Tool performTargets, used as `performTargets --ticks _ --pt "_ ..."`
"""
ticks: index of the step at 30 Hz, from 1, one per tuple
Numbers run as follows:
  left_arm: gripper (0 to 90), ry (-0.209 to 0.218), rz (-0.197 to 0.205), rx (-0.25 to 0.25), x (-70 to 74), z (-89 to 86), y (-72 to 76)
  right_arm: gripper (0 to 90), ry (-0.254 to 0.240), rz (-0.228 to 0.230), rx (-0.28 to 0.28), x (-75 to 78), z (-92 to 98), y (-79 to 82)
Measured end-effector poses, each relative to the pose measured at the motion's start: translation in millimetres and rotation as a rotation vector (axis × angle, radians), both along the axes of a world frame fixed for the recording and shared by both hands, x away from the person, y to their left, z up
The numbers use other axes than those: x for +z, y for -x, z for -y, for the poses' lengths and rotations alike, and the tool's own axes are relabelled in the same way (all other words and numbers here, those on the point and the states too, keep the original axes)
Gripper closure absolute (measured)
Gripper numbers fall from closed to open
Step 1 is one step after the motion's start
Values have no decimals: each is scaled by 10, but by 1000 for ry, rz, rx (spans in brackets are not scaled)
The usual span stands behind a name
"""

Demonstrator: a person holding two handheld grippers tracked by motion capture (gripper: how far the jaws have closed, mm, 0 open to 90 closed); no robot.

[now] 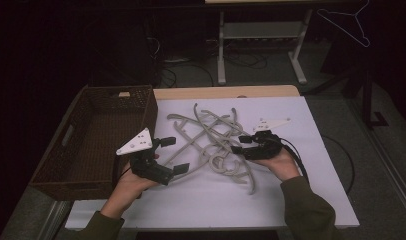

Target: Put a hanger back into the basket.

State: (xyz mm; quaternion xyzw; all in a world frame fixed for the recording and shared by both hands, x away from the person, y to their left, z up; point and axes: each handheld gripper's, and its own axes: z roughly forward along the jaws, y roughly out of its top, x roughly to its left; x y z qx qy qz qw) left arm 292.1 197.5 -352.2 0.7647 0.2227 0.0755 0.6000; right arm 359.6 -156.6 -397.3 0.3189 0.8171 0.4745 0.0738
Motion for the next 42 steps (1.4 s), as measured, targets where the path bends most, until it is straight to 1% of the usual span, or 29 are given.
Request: performTargets --ticks 2,4,5,6,7,10,11,12,13,18,19,22,23,25,27,28,35,36,40,42 --pt "0 0 -3 -2 -4 2 2 491 4 -2 -5 -37 -84 -63" --pt "0 1 -3 -2 -4 2 4 501 23 -20 -1 -73 -164 -123" --pt "0 1 -1 -3 -4 0 4 521 30 -26 -2 -93 -204 -146" --pt "0 0 0 -2 -3 -3 3 529 32 -44 -6 -108 -241 -165" --pt "0 1 0 -1 -3 -6 3 540 43 -42 -2 -128 -270 -190" --pt "0 1 -5 3 0 -16 7 567 68 -71 -17 -176 -346 -235" --pt "0 -4 -1 2 1 -23 4 572 74 -81 -25 -193 -364 -248" --pt "0 -3 -1 2 1 -26 3 578 83 -80 -22 -212 -372 -265" --pt "0 -1 -1 3 1 -28 2 591 83 -96 -29 -221 -383 -271" --pt "0 3 -4 10 2 -33 0 627 111 -133 -39 -286 -407 -308" --pt "0 3 -4 10 3 -34 0 642 113 -126 -35 -304 -404 -319" --pt "0 4 -5 10 3 -35 -1 665 122 -144 -35 -315 -420 -315" --pt "0 3 -5 10 2 -33 -1 682 129 -140 -30 -327 -421 -319" --pt "0 1 -2 8 0 -31 -2 720 134 -156 -28 -339 -439 -315" --pt "0 0 -2 8 2 -30 2 747 148 -150 -30 -343 -445 -313" --pt "0 1 -2 7 2 -30 2 786 147 -152 -30 -340 -441 -313" --pt "0 0 -1 11 3 -34 5 796 169 -128 -5 -317 -409 -299" --pt "0 0 1 11 4 -36 5 797 164 -137 -6 -301 -406 -288" --pt "0 0 1 12 6 -41 2 800 166 -107 8 -257 -363 -273" --pt "0 -2 2 12 7 -44 3 802 163 -103 6 -218 -348 -248"
